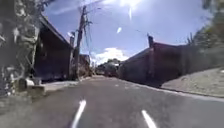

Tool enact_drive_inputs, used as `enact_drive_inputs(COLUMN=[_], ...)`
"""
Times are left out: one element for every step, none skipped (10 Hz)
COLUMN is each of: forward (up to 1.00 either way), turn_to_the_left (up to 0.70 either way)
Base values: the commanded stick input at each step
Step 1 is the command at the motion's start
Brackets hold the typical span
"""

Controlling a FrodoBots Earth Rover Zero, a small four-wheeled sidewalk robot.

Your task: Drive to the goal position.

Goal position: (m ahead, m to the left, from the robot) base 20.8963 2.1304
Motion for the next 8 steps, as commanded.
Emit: enact_drive_inputs(forward=[1.0,1.0,1.0,1.0,1.0,1.0,1.0,1.0], turn_to_the_left=[0.0,0.09,0.07,-0.29,-0.4,-0.4,-0.15,0.21])
